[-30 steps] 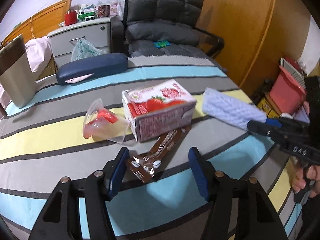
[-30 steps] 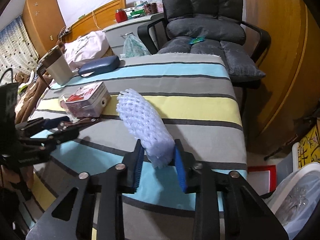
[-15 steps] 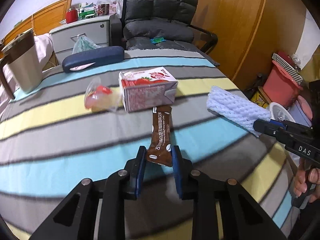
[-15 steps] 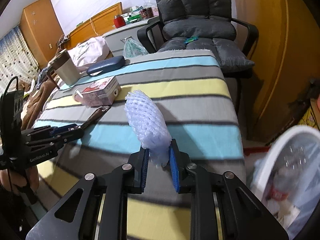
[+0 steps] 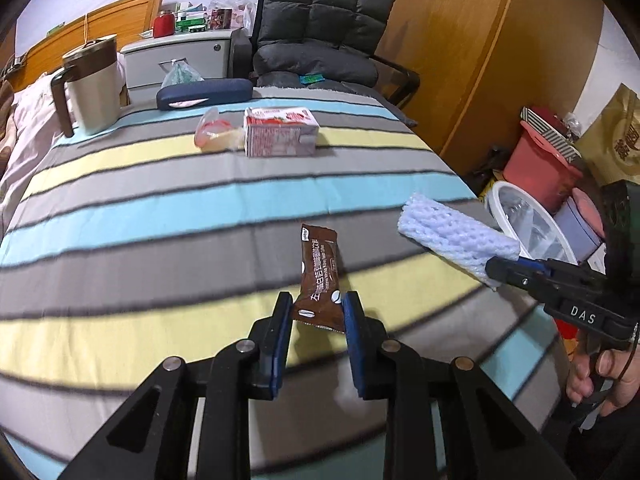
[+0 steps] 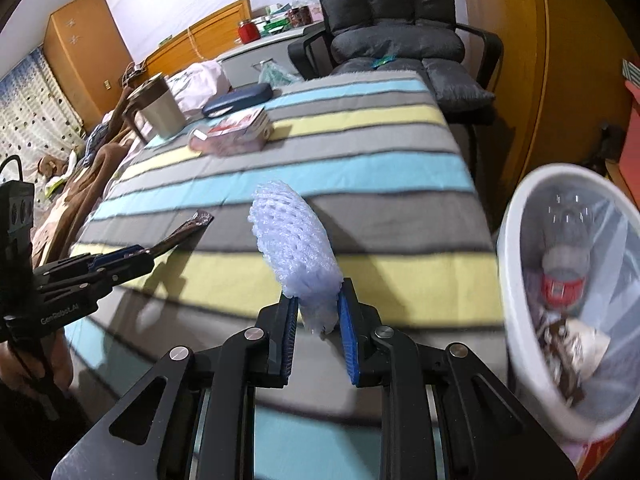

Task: Collect trash
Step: 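Carry the foam sleeve and snack bar over the white bin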

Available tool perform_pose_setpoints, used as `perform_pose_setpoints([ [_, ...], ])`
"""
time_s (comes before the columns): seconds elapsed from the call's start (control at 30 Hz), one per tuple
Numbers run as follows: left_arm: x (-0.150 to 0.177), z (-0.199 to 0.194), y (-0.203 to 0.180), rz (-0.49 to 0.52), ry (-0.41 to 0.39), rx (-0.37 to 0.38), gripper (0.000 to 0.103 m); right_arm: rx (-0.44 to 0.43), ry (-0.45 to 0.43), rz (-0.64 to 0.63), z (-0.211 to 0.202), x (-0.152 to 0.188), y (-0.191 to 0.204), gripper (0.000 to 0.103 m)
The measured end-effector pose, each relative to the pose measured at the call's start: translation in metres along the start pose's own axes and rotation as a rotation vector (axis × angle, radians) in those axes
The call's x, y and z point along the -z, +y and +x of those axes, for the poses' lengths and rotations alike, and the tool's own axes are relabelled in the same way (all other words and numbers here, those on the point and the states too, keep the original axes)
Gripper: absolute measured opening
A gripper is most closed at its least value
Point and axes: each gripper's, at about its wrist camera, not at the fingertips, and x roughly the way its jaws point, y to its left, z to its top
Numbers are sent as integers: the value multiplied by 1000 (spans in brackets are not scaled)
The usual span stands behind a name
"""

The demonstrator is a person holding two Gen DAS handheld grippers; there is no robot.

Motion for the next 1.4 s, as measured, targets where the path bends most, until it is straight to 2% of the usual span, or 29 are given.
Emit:
perform_pose_setpoints([
  [0.17,20,-13,-5,-19,1,-1,28,-16,18,-14,-3,15,12,26],
  [0.2,23,-14,-7,-19,2,-1,30,-19,17,-15,-3,15,14,27],
  [0.23,25,-16,-8,-19,2,-3,40,-23,11,-17,-4,15,15,27],
  [0.3,28,-21,-8,-20,-5,-2,48,-21,-3,-22,-7,15,16,32],
  [0.43,28,-24,-10,-19,-19,-5,56,-14,-29,-37,-9,13,18,43],
  [0.7,21,1,-7,-5,18,-18,55,3,-25,-61,5,8,19,45],
  [0.8,22,3,-11,8,8,-26,55,-5,-17,-48,9,9,18,45],
  [0.87,22,3,-15,19,5,-23,51,-10,-11,-43,10,11,18,45],
  [0.93,22,4,-18,37,5,-45,42,-12,-9,-45,10,14,19,45],
  [0.97,22,5,-19,44,4,-53,40,-11,-12,-48,9,15,20,43],
  [1.0,23,5,-20,47,4,-54,35,-12,-15,-51,7,15,21,35],
  [1.1,22,5,-21,48,7,-57,26,1,-24,-55,3,15,21,30],
  [1.4,23,0,-29,42,15,-4,24,33,-85,-37,-23,16,19,27],
])
